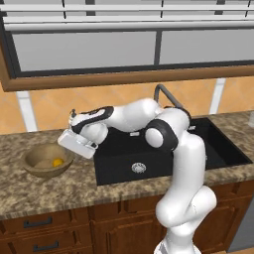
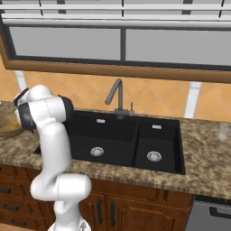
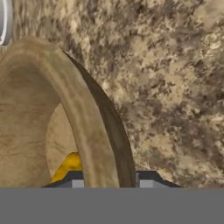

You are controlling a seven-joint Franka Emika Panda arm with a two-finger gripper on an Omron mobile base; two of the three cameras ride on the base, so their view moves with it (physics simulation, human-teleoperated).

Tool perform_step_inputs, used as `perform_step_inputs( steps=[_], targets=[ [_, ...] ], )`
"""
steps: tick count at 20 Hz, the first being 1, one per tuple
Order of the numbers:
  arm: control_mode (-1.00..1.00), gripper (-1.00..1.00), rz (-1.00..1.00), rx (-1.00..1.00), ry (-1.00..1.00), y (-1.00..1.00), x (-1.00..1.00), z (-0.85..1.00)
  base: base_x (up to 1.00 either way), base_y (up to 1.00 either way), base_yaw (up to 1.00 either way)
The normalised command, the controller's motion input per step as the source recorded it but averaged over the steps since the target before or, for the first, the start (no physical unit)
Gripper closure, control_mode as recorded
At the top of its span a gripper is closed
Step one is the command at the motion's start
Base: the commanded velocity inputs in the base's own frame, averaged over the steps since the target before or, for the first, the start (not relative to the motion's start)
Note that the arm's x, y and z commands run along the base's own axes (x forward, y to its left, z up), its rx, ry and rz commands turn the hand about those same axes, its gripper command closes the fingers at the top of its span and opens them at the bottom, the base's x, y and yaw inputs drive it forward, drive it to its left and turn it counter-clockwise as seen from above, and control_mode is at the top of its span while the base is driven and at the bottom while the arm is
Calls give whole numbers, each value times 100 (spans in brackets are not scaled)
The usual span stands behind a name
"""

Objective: Pick the lemon from the sink and place it in the bowl. Then pick the bowl and place it in the microwave. Then close the microwave door and press the start button.

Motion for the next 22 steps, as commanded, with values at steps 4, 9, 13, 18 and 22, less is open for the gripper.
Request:
perform_step_inputs(
  steps=[4, 9, 13, 18, 22],
  targets=[
    [-100, 100, 1, -8, 0, -33, -49, 61, 0, 0, 0],
    [-100, 100, 3, -22, 0, -29, -54, 81, 0, 0, 0],
    [-100, 100, 6, -30, 0, -31, -65, 74, 0, 0, 0],
    [-100, 100, 5, -30, 0, -13, -64, 58, 0, 0, 0],
    [-100, 100, 3, -25, 0, -18, -74, 34, 0, 0, 0]
  ],
)
